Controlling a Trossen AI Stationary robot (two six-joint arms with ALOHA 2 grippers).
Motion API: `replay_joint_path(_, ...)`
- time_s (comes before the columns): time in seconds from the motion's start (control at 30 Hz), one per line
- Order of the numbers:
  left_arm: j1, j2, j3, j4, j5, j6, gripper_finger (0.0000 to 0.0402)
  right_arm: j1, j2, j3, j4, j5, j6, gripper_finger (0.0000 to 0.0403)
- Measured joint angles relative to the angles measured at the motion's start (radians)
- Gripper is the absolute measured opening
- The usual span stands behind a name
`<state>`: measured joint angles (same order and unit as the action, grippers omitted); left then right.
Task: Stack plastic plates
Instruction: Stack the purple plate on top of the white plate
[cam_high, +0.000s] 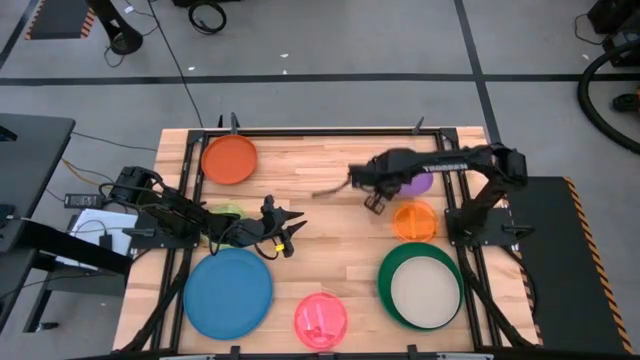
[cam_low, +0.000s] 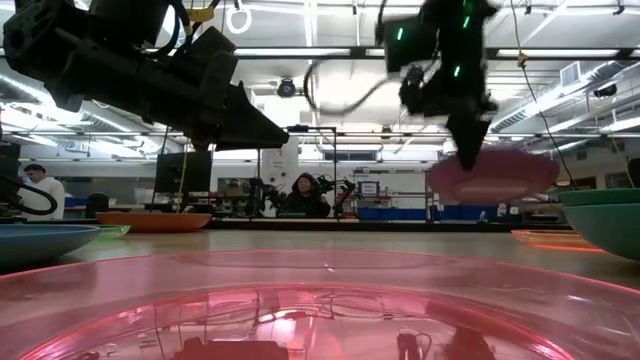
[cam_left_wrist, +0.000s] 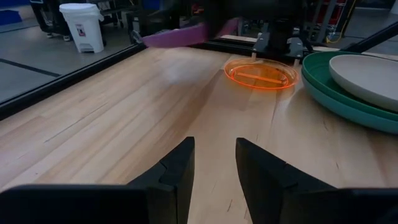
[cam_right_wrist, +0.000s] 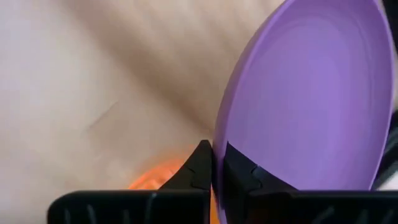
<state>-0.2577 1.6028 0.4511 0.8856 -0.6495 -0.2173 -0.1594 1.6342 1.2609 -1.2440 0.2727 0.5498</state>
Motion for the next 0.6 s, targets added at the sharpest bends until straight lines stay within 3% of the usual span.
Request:
replay_joint_path(0.27,0.000,0.000,0.000,0.000,0.000,0.000,0.0123,0.426,-0.036,0.194,-0.220,-0.145,0.378,0.0019)
replay_joint_path(0.47,0.004,0.000,0.000,0.013,0.000,-0.007,0.0123,0.725,-0.035,0.268,-0.164,-0.261,0.705,0.0019)
replay_joint_path(0.6,0.004,0.000,0.000,0.044,0.000,-0.008,0.0123,0.887,-0.034,0.269,-0.084,-0.328,0.813,0.0019)
